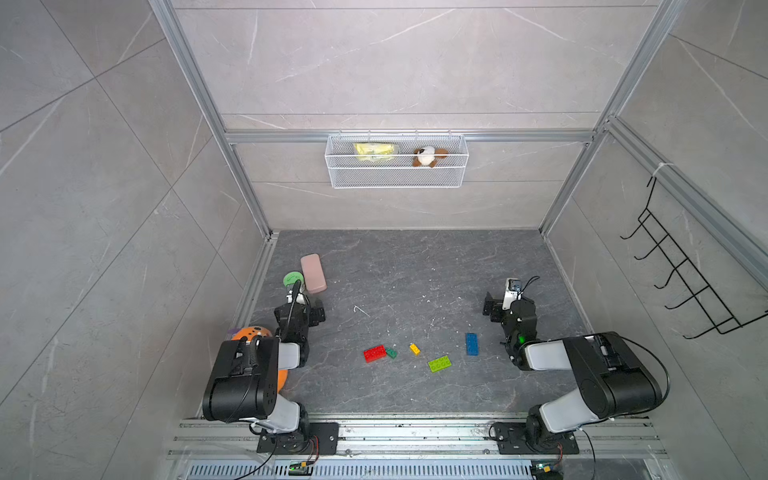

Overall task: Assemble the number 5 with lego
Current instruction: Pick up the lego brick from the center of the board.

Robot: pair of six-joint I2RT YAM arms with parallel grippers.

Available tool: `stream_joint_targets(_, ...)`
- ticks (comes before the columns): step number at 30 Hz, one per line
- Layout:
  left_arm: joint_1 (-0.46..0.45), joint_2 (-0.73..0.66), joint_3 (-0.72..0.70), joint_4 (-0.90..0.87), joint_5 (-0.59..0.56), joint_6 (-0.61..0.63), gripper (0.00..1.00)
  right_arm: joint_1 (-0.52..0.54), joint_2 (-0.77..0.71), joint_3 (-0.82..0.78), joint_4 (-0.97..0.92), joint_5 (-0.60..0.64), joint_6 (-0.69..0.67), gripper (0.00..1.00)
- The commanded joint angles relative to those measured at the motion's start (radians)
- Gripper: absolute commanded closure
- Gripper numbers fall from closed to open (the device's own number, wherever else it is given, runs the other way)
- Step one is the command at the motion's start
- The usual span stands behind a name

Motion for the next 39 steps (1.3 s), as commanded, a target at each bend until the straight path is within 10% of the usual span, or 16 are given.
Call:
stream_joint_targets(1,-0.001,-0.005,0.023,0.028,0.011,0.013,0.0,0.001,-0.01,0.008,-0.003,0.012,0.011,0.0)
stream_joint_targets(23,-0.001,-0.014,0.032,0.007,0.026,0.019,0.0,0.0,-0.024,0.006,-0.011,-0.017,-0.001,0.0)
stream_joint_targets(34,-0.075,-0.266,0.218,-0.478,-0.146,-0.047,0.0,0.012,-0.261,0.225,-0.569,-0.169,0.058,0.0)
stream_joint_targets(39,-0.072,-0.416,0.228,-0.608,0.013,-0.263,0.0,0.01,-0.278,0.372,-0.807,-0.273,0.262,0.0)
